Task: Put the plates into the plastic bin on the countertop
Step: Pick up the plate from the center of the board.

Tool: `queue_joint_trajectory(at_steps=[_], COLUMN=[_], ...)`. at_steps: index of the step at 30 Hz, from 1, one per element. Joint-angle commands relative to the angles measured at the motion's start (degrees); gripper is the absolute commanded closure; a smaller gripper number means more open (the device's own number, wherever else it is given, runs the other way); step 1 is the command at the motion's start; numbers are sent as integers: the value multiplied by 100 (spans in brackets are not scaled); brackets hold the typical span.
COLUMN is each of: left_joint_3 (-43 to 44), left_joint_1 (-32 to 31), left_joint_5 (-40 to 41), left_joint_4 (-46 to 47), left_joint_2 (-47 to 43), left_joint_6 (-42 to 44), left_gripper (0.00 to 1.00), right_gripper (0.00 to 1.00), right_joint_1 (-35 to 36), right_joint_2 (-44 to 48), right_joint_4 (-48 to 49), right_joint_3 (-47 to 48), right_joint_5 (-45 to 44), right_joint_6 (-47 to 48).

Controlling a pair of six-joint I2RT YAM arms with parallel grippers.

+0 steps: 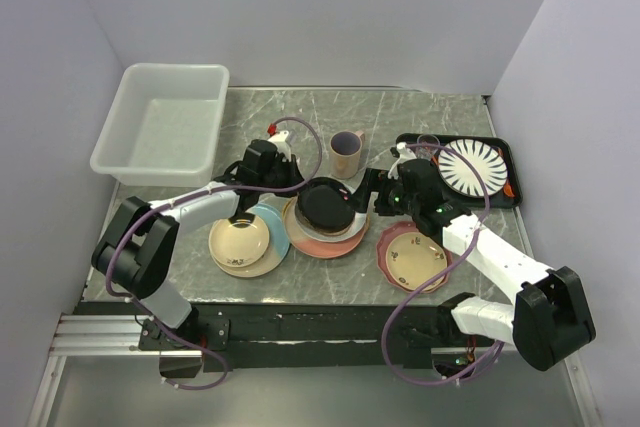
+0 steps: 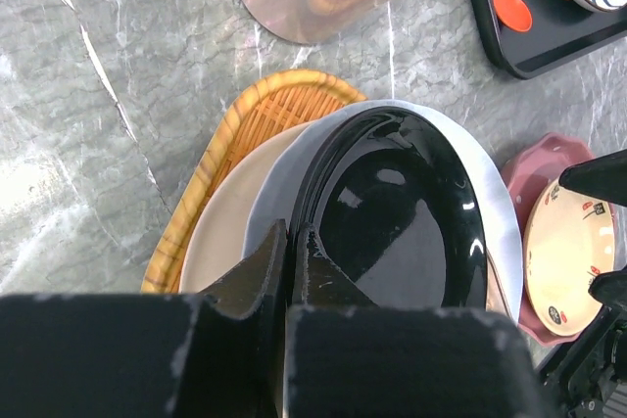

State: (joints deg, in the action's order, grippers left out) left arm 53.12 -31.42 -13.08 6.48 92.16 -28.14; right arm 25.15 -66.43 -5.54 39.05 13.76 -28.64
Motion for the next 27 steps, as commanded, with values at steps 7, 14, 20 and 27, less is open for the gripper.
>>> queue_joint_trajectory(at_steps=[7, 14, 20, 27], left_joint_3=[58, -4, -48, -100], left_joint_1=[-31, -5, 74, 197], left_joint_5=[-89, 25, -124, -63], left_joint_4=[55, 46, 73, -33], left_joint_2=[-304, -567, -892, -1200], left_joint_6=[55, -60, -139, -165], left_gripper=[99, 99, 99, 99], right_gripper=[7, 7, 7, 7], right_joint_1=[25, 34, 34, 25], right_joint_2=[34, 17, -54, -28], right_joint_4=[211, 203, 255, 264], right_joint_3=[-37, -29, -37, -64], right_joint_5=[-66, -75, -22, -5], right_joint_6=[69, 87, 69, 69])
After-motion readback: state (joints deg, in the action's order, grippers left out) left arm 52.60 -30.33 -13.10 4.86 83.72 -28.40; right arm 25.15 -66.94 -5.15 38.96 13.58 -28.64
